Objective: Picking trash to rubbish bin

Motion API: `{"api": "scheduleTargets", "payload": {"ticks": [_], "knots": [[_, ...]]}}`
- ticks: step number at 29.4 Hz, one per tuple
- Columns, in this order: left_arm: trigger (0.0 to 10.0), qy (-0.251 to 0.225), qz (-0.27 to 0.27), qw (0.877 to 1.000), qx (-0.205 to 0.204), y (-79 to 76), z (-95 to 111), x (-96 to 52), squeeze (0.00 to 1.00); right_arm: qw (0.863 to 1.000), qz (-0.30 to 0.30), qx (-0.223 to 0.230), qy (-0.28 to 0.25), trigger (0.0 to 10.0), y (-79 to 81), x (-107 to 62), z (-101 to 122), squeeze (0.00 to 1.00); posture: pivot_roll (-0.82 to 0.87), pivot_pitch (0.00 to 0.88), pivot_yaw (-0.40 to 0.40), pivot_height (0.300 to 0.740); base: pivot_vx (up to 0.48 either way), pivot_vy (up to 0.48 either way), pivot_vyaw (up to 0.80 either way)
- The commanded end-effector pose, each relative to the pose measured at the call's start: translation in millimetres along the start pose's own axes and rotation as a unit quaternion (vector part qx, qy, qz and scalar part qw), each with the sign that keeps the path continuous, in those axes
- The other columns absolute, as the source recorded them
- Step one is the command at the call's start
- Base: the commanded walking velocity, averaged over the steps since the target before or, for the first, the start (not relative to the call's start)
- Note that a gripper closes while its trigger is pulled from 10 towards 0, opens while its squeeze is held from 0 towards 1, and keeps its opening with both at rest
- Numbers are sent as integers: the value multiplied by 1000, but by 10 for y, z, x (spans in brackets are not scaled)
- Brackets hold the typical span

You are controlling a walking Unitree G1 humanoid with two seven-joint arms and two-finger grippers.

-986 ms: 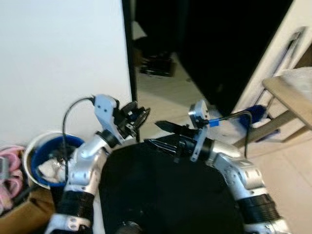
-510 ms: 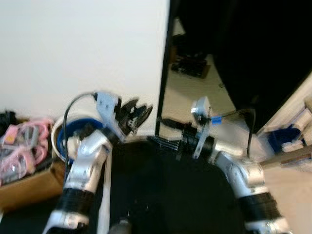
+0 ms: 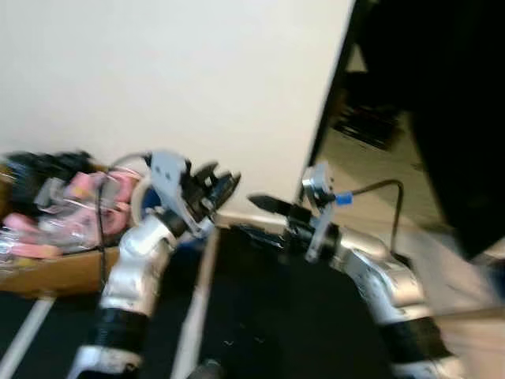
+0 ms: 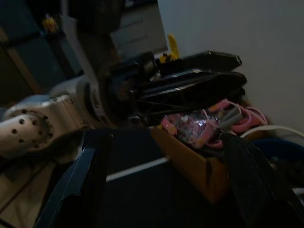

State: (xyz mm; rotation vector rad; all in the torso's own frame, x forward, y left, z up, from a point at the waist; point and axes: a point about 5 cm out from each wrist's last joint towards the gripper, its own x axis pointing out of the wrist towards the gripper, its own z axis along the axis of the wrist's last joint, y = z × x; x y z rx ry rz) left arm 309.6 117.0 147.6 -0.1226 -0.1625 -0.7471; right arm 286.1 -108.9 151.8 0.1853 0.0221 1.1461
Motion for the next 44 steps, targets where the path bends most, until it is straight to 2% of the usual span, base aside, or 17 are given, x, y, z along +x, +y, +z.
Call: {"api": "scheduleTargets", "payload": {"ticks": [1, 18, 25, 44], "knots": [[10000, 5, 2, 1000, -1, 7, -18, -23, 0, 1000, 6, 3, 6, 10000, 21, 23, -26, 0, 12, 0, -22, 740, 0, 0, 719], [10000, 6, 1, 1000, -5, 6, -36, -27, 0, 1000, 4, 9, -2, 10000, 22, 25, -21, 0, 10, 0, -25, 740, 0, 0, 713], [10000, 10, 2, 1000, -6, 9, -41, -27, 0, 1000, -2, 11, -12, 10000, 18, 23, 3, 0, 12, 0, -25, 740, 0, 79, 0], [10000, 15, 2, 1000, -4, 12, -42, -24, 0, 1000, -1, 9, -14, 10000, 32, 34, 44, 0, 11, 0, -24, 740, 0, 380, 0]]}}
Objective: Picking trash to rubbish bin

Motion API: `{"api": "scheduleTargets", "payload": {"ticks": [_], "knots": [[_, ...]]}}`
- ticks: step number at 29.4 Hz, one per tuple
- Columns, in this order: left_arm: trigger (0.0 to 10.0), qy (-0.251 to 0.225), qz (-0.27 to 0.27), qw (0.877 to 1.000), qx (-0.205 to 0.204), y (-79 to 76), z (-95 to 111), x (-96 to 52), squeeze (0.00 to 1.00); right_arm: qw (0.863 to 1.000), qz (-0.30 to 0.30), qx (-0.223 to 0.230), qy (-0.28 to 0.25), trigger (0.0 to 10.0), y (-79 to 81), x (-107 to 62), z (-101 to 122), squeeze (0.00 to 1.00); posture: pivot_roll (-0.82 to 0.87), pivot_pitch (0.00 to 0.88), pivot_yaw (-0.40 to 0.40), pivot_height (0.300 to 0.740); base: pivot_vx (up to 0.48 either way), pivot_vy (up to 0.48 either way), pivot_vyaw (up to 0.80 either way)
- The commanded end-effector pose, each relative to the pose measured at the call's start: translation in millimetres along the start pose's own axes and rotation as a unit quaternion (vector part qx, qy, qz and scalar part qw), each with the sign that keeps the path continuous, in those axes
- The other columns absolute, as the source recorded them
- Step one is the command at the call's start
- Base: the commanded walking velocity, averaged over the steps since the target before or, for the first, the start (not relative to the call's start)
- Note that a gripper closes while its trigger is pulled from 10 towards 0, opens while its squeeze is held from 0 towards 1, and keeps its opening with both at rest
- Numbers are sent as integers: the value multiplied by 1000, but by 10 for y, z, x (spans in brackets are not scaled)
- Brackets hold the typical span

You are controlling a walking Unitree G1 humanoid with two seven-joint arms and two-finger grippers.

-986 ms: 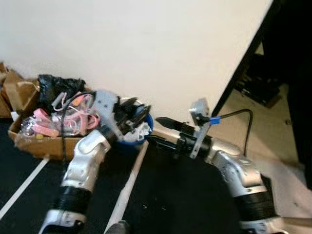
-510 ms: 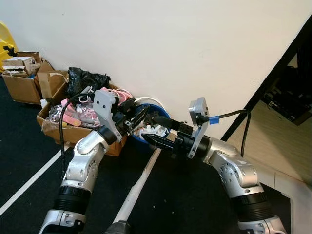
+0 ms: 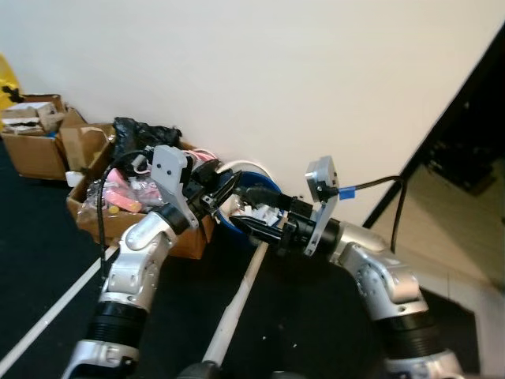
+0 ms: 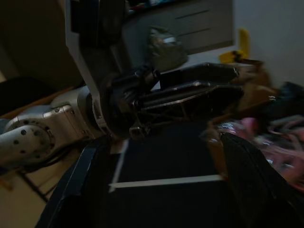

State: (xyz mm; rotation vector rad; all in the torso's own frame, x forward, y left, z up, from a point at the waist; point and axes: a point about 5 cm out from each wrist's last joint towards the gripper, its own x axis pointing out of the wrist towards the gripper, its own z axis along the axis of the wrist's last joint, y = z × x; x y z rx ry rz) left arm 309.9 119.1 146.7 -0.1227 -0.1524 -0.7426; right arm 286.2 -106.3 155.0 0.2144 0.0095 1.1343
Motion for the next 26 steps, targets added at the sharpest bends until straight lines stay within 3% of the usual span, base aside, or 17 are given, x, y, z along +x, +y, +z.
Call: {"api": "scheduleTargets", "payload": {"ticks": [1, 6, 14, 26], "knots": [[10000, 10, -1, 1000, -3, -5, -37, -10, 0, 1000, 4, 1, -1, 10000, 20, 9, 18, 0, 11, 0, -24, 740, 0, 360, 0], [10000, 10, 0, 1000, -3, -3, -37, -11, 0, 1000, 4, 0, -1, 10000, 22, 11, 23, 0, 12, 0, -23, 740, 0, 331, 0], [10000, 10, -1, 1000, 12, -5, -26, -11, 0, 1000, 3, 1, 0, 10000, 18, 9, 17, 0, 12, 0, -23, 740, 0, 0, 0], [10000, 23, 0, 1000, 19, -3, -46, -7, 0, 1000, 3, 3, 0, 10000, 19, 5, 10, 0, 12, 0, -23, 740, 170, -411, 0]]}}
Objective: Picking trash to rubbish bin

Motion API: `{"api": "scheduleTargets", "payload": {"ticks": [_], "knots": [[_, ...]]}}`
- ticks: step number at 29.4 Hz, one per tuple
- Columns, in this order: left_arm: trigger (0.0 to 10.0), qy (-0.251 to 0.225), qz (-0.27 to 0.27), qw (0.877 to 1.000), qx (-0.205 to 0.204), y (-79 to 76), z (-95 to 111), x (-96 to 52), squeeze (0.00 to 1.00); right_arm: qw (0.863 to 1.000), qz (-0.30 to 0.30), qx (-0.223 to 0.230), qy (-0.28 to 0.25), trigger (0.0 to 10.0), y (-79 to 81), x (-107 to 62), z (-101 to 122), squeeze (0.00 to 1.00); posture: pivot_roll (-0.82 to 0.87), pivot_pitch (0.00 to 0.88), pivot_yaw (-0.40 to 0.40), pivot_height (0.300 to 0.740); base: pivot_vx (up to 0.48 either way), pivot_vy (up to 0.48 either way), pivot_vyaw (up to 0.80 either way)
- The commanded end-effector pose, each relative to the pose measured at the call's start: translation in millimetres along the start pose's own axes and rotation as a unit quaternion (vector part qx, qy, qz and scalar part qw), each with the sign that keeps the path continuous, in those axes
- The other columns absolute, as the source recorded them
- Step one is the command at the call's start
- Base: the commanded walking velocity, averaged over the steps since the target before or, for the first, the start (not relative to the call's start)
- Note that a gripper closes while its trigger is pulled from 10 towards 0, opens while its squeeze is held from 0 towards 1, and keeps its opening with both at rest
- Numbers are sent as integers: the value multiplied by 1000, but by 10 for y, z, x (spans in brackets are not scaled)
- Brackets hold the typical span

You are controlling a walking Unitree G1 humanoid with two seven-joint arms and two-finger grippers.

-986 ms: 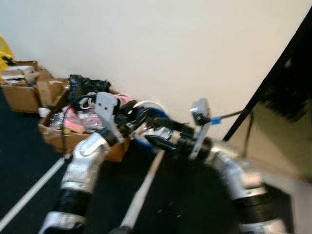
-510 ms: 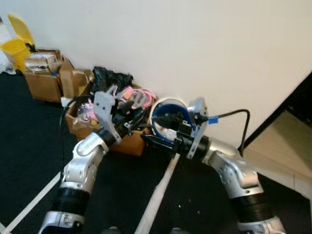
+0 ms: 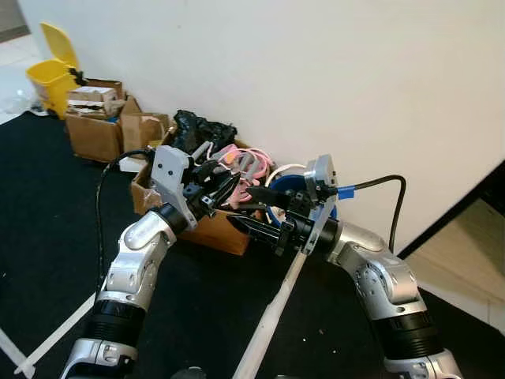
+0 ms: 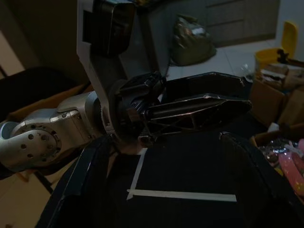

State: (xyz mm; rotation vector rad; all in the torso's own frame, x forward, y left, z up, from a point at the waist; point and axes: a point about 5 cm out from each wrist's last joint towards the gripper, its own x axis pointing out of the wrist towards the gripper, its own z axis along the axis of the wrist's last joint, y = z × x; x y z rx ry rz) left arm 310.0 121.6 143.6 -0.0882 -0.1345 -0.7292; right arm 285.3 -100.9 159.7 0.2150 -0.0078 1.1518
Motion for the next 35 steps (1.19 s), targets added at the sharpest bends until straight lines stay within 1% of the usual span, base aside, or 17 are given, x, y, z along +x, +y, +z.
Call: {"api": "scheduleTargets", "payload": {"ticks": [1, 2, 8, 11, 13, 18, 35], "knots": [[10000, 8, -6, 1000, 6, -23, -19, 14, 0, 1000, -6, 7, 6, 10000, -18, -45, -27, 0, 12, 0, -23, 740, 255, -401, 0], [10000, 6, -4, 1000, 4, -20, -18, 14, 0, 1000, -6, 7, 6, 10000, -18, -45, -27, 0, 12, 0, -23, 740, 259, -401, 0], [10000, 5, 2, 1000, -3, -7, -23, 11, 0, 1000, -6, 5, 6, 10000, -19, -46, -28, 0, 12, 0, -23, 740, 0, 0, 0], [10000, 5, 0, 1000, -6, -8, -23, 13, 0, 1000, 2, -4, 10, 10000, -5, -45, -32, 0, 12, 0, -23, 740, 0, 0, 0], [10000, 5, -1, 1000, -7, -9, -24, 14, 0, 1000, 1, -2, 10, 10000, -6, -46, -35, 0, 12, 0, -23, 740, 0, 0, 525], [10000, 5, -2, 1000, -9, -11, -22, 15, 0, 1000, 2, -5, 14, 10000, -4, -46, -45, 0, 12, 0, -26, 740, 0, 0, 781], [10000, -4, 1, 1000, -16, -14, -15, 10, 0, 1000, 2, 4, 13, 10000, -15, -56, -65, 0, 13, 0, -28, 740, 0, 0, 781]]}}
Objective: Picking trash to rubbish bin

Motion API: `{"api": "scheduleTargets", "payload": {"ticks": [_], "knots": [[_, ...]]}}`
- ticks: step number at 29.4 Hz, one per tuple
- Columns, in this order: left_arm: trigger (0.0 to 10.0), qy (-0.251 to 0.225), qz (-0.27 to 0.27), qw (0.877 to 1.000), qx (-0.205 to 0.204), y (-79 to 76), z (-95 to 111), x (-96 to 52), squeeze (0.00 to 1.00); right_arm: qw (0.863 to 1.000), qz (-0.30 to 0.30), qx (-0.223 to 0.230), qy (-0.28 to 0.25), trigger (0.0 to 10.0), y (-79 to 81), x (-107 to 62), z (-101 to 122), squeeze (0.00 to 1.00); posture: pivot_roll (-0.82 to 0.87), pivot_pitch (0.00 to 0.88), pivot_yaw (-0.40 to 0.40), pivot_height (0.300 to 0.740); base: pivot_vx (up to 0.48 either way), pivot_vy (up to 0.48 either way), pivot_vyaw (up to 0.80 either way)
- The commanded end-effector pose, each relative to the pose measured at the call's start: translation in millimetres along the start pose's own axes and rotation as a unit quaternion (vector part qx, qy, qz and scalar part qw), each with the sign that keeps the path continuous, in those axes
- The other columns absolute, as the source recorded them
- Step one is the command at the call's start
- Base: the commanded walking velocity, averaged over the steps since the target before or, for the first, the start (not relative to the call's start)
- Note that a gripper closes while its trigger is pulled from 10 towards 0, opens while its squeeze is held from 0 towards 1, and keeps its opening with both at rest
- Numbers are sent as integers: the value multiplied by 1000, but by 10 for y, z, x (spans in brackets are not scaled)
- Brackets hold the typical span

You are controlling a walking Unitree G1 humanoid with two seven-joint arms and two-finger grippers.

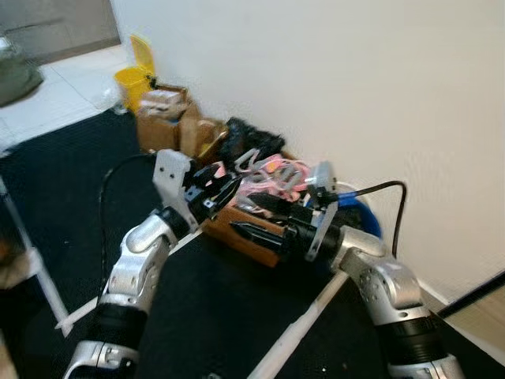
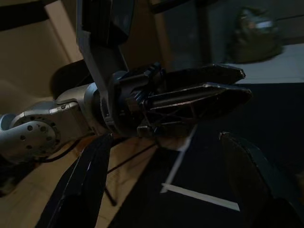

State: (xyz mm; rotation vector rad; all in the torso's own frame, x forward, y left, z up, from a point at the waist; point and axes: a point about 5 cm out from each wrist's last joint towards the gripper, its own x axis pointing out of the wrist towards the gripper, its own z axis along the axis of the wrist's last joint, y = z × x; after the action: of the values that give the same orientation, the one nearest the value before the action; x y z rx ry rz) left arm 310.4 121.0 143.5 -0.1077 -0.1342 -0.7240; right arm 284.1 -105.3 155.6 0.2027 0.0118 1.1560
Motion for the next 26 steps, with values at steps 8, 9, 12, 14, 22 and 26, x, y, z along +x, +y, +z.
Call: {"api": "scheduleTargets", "payload": {"ticks": [8, 9, 12, 14, 22, 26], "knots": [[10000, -4, 0, 1000, -5, -9, -5, 0, 0, 1000, 1, 5, 2, 10000, -4, -6, -32, 0, 13, 0, -28, 740, 0, 0, 781], [10000, -4, 1, 1000, -4, -9, -4, 0, 0, 1000, 1, 5, 2, 10000, -4, -6, -32, 0, 13, 0, -28, 740, 0, 0, 781], [10000, -4, 2, 1000, -3, -9, -3, -1, 0, 1000, 1, 5, 2, 10000, -4, -8, -32, 0, 12, 0, -28, 740, 0, 0, 781], [10000, -5, 3, 1000, -3, -9, -2, -2, 0, 1000, 1, 5, 1, 10000, -4, -9, -32, 0, 12, 0, -28, 740, 0, 0, 781], [10000, -6, 6, 1000, -3, -4, 6, -4, 0, 1000, 2, 4, -1, 10000, -6, -9, -24, 0, 13, 0, -28, 740, 0, 0, 777], [10000, -11, 13, 1000, -12, 6, 9, -14, 0, 1000, 3, 4, -7, 10000, -2, -11, -17, 0, 12, 0, -27, 740, 0, 0, 766]]}}
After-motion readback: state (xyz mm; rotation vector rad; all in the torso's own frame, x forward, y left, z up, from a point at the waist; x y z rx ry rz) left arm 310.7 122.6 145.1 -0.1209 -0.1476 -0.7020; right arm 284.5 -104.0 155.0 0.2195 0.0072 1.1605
